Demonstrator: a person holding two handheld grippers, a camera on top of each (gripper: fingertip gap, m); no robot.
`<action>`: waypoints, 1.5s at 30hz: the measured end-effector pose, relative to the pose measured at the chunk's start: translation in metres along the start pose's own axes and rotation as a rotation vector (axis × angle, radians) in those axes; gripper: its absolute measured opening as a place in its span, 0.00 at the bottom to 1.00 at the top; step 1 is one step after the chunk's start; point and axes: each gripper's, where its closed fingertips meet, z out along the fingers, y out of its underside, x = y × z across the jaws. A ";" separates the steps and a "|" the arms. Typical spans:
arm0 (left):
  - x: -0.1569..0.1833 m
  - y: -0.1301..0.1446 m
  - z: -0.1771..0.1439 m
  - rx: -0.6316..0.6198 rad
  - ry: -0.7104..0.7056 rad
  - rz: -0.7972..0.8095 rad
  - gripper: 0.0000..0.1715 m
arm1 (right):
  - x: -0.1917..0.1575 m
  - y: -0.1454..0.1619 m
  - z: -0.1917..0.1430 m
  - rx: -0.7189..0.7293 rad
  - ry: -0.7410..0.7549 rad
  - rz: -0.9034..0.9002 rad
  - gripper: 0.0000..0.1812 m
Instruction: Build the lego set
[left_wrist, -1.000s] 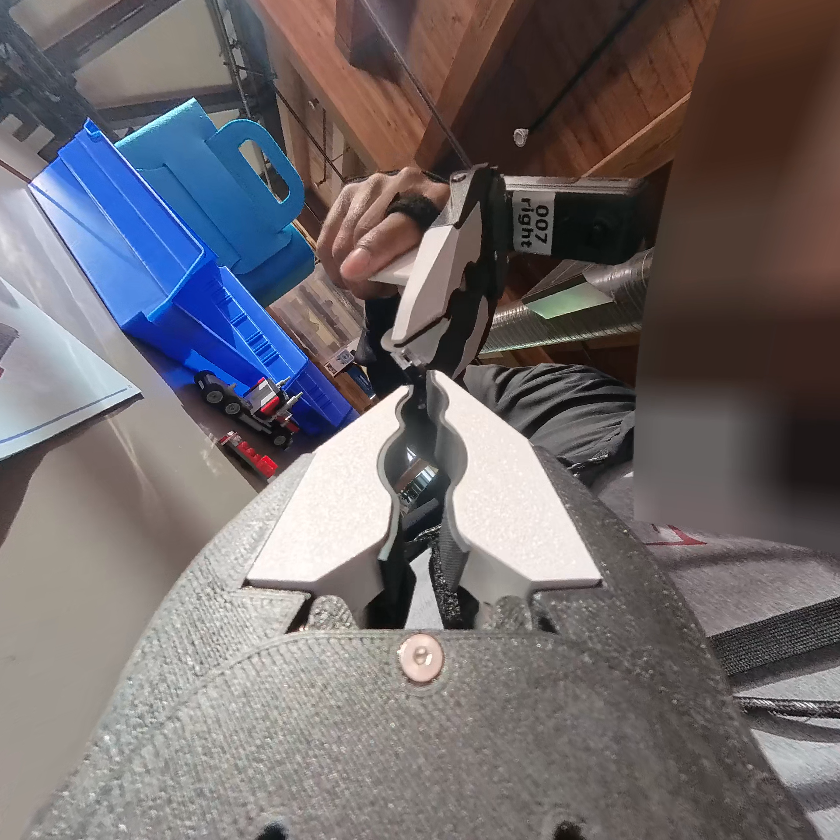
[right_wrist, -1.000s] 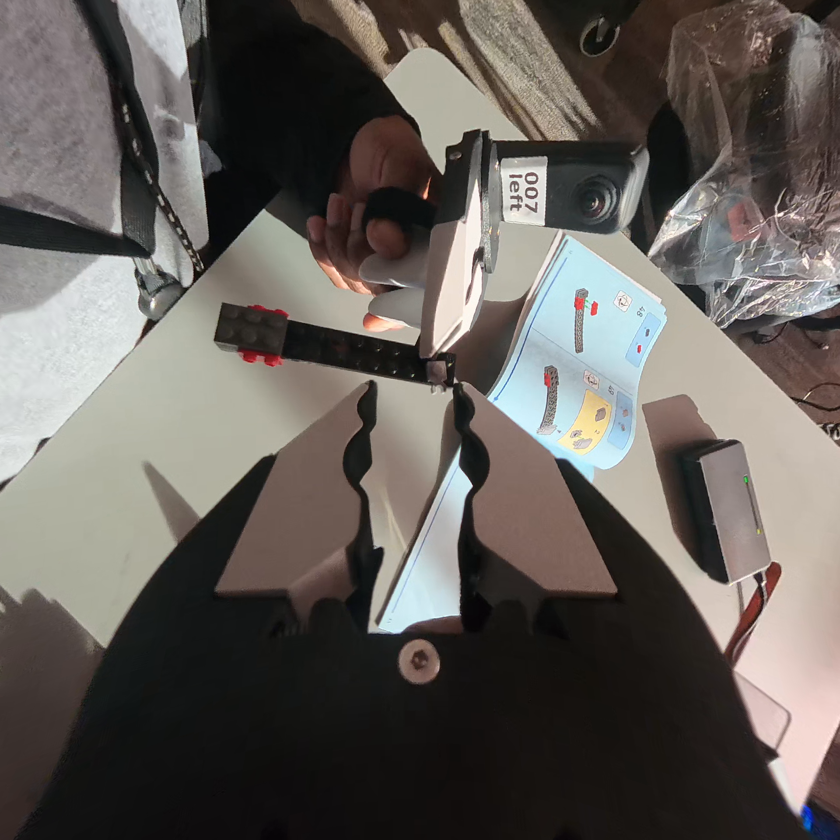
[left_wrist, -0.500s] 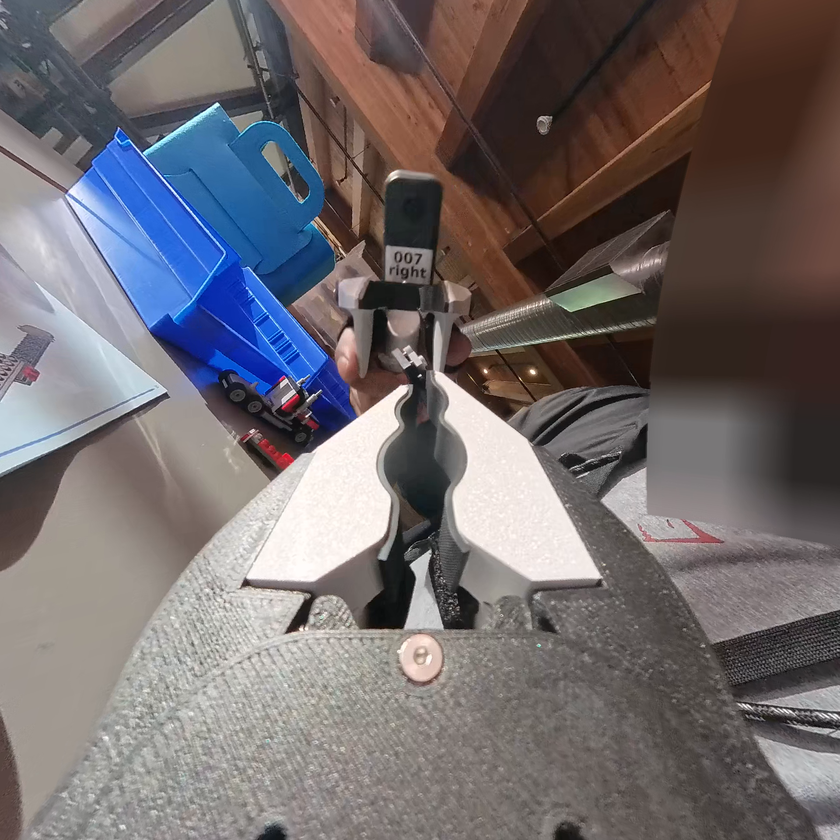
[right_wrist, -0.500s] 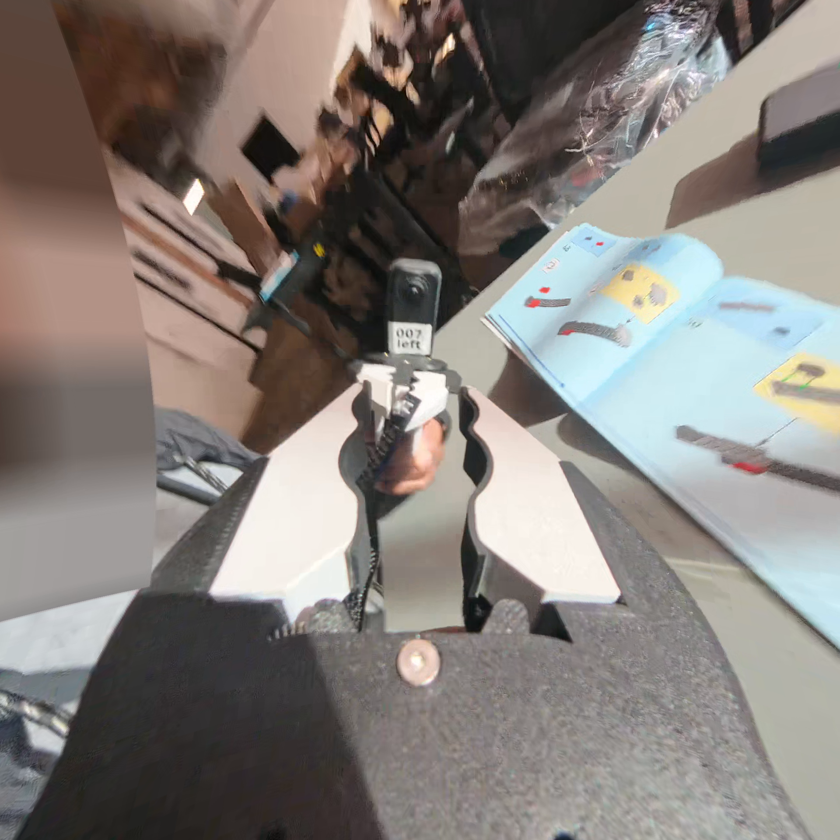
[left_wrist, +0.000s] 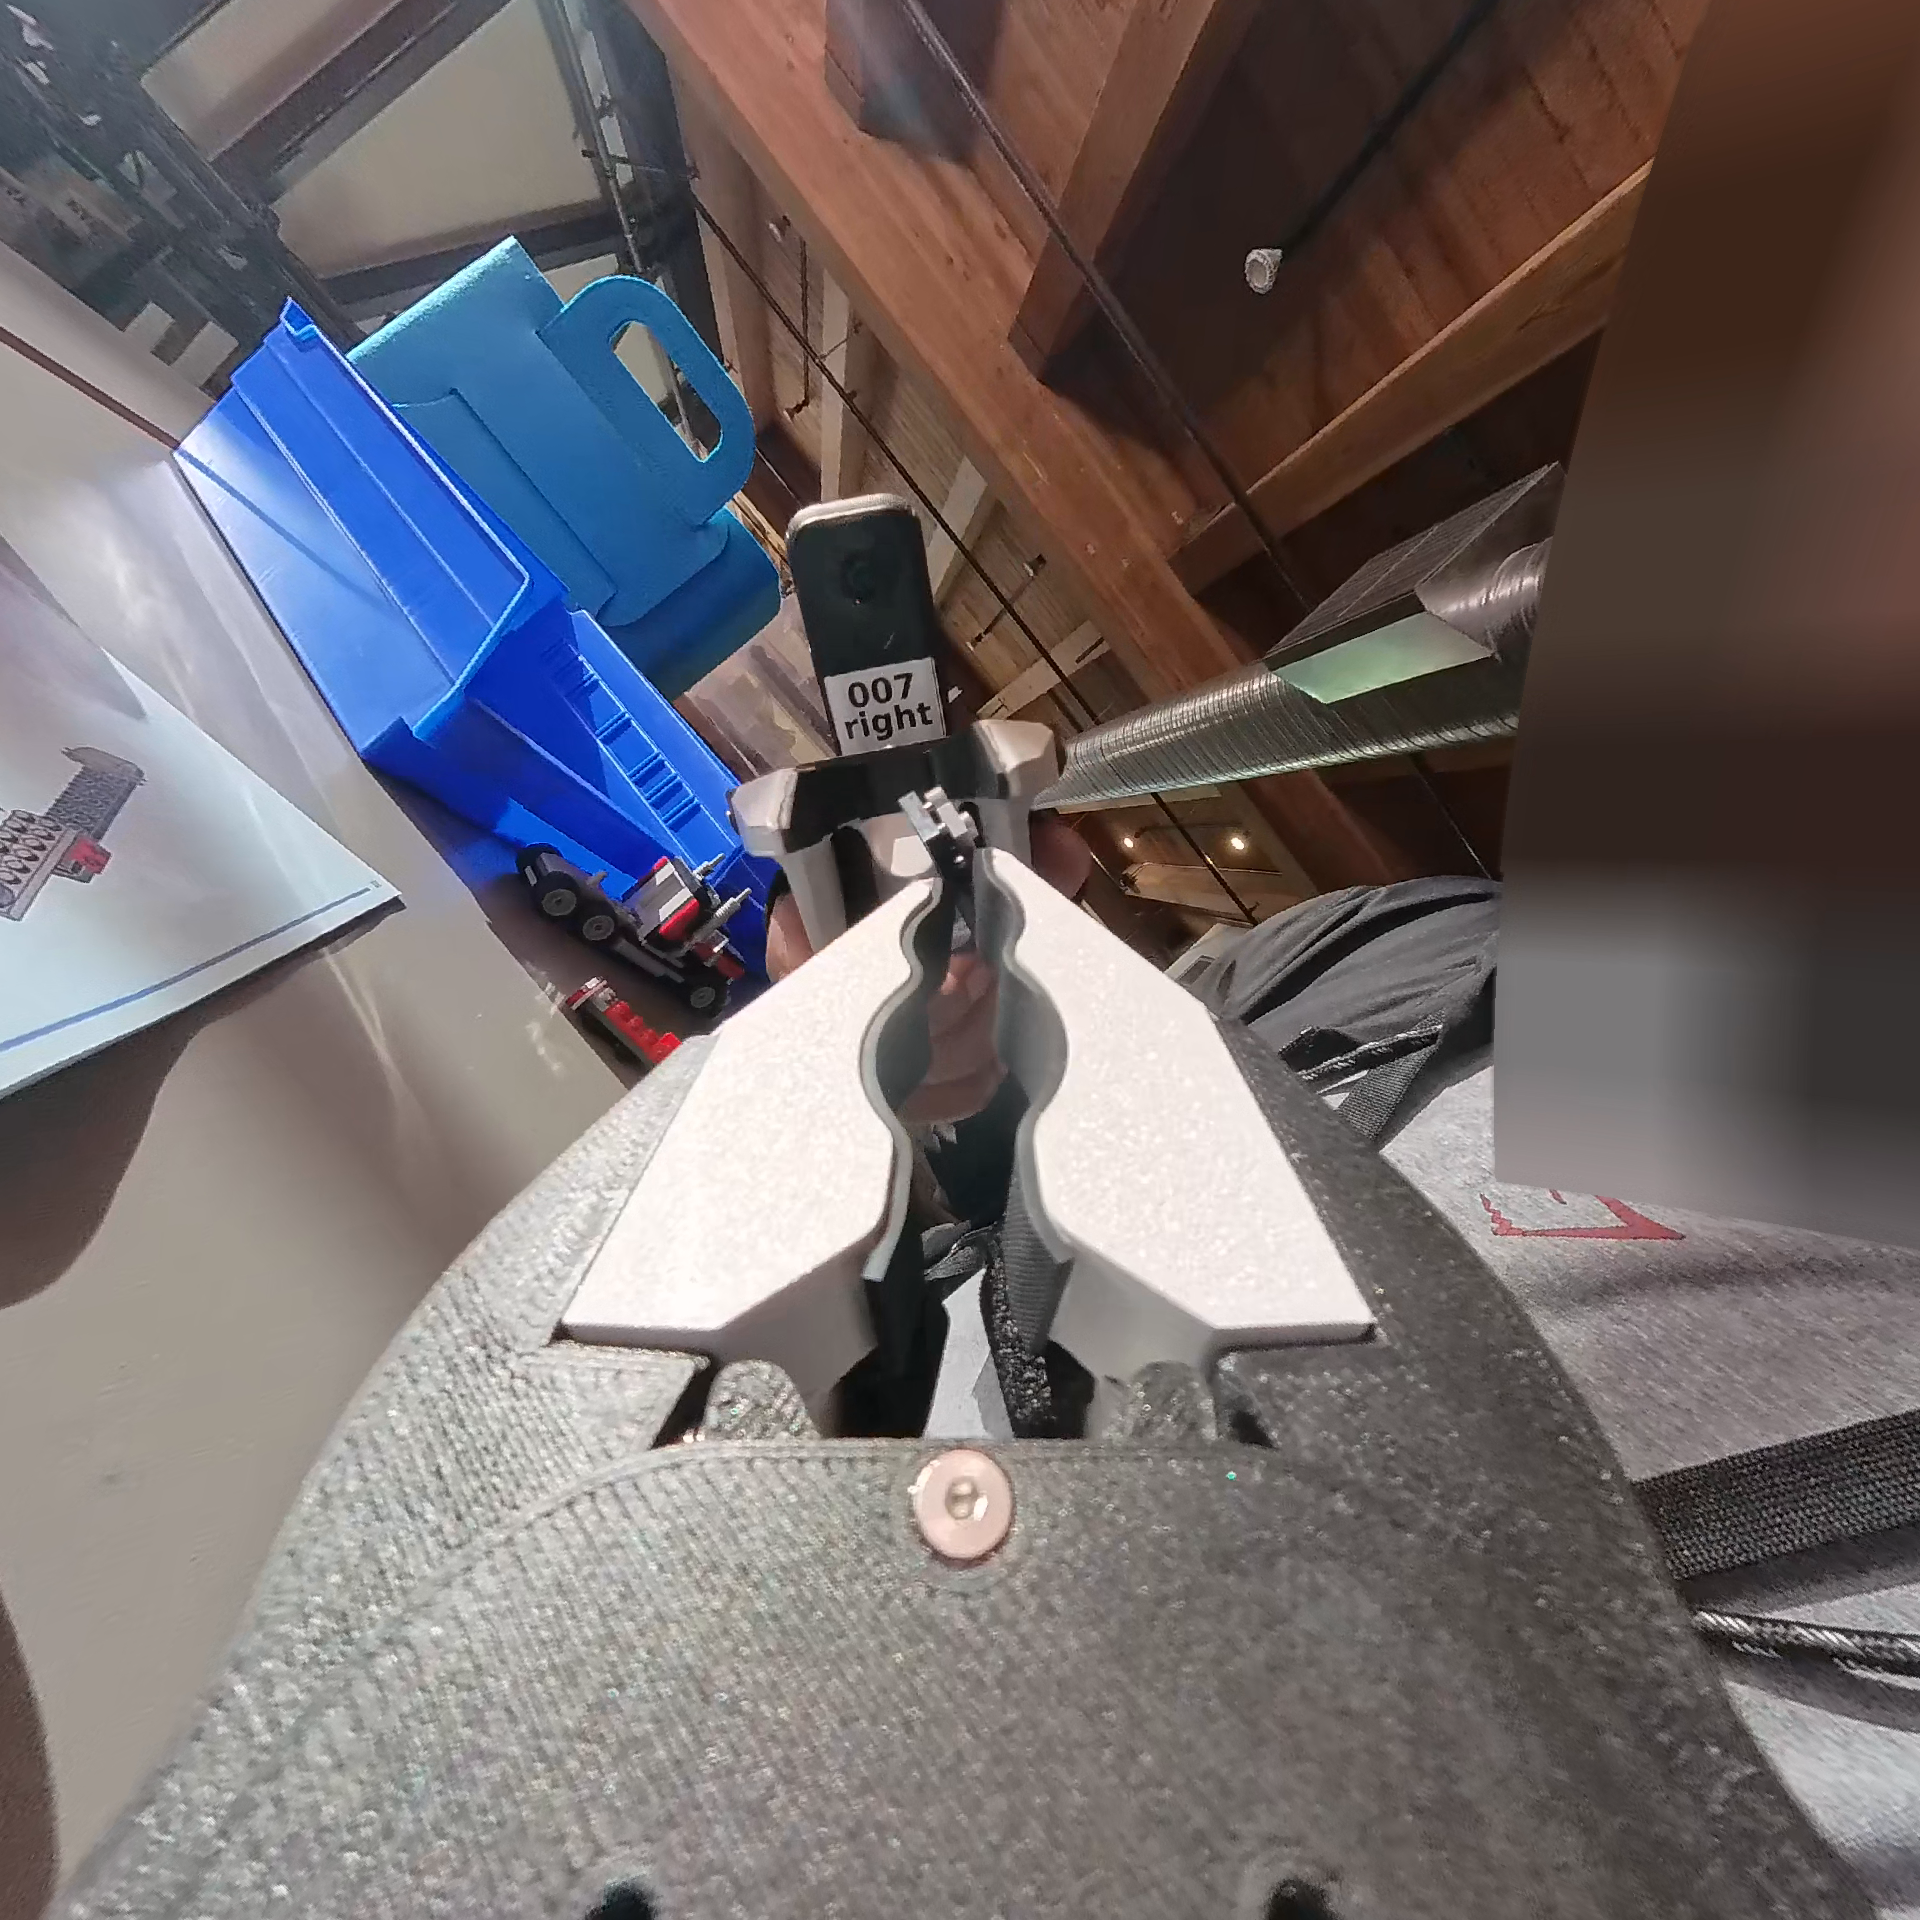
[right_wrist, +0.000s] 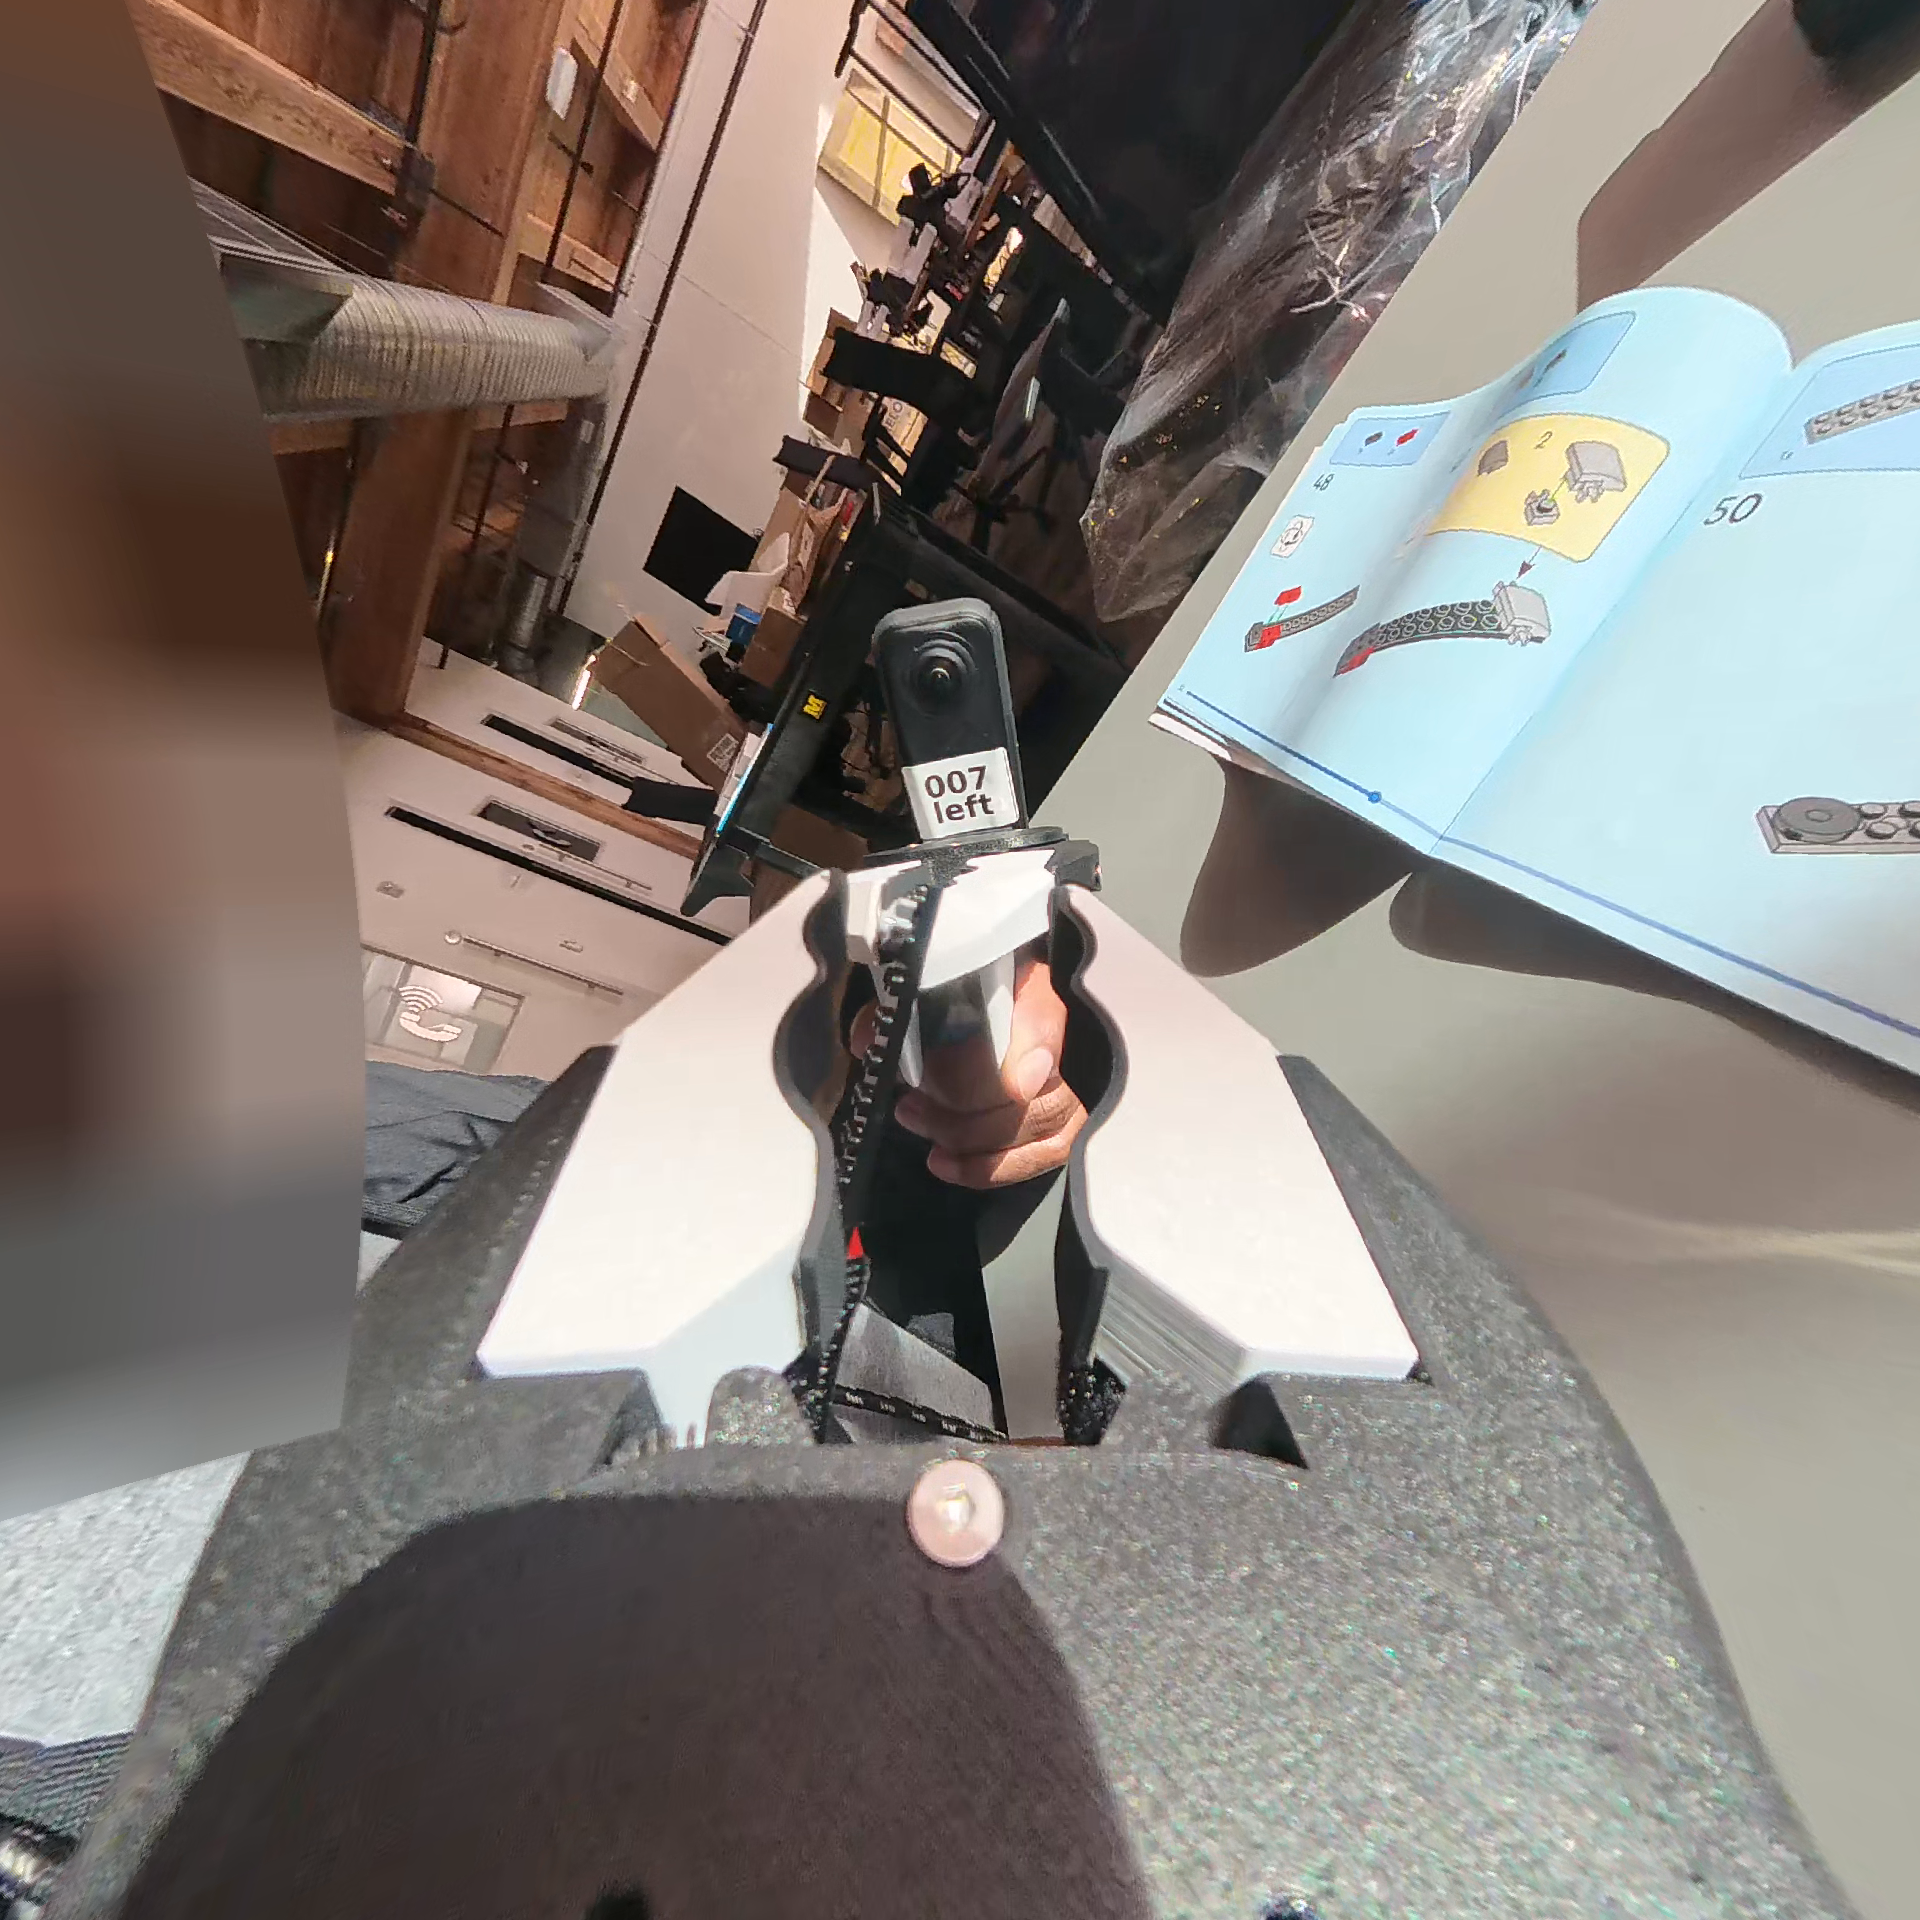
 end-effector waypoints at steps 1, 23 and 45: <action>0.000 0.000 0.000 0.001 0.000 0.000 0.03 | 0.001 0.001 0.000 -0.001 0.002 0.002 0.22; -0.002 -0.003 0.001 0.023 -0.044 0.087 0.02 | -0.002 0.001 -0.003 0.071 -0.001 -0.008 0.12; -0.004 -0.005 0.006 0.060 -0.105 0.218 0.03 | -0.007 0.000 -0.008 0.166 0.000 -0.068 0.06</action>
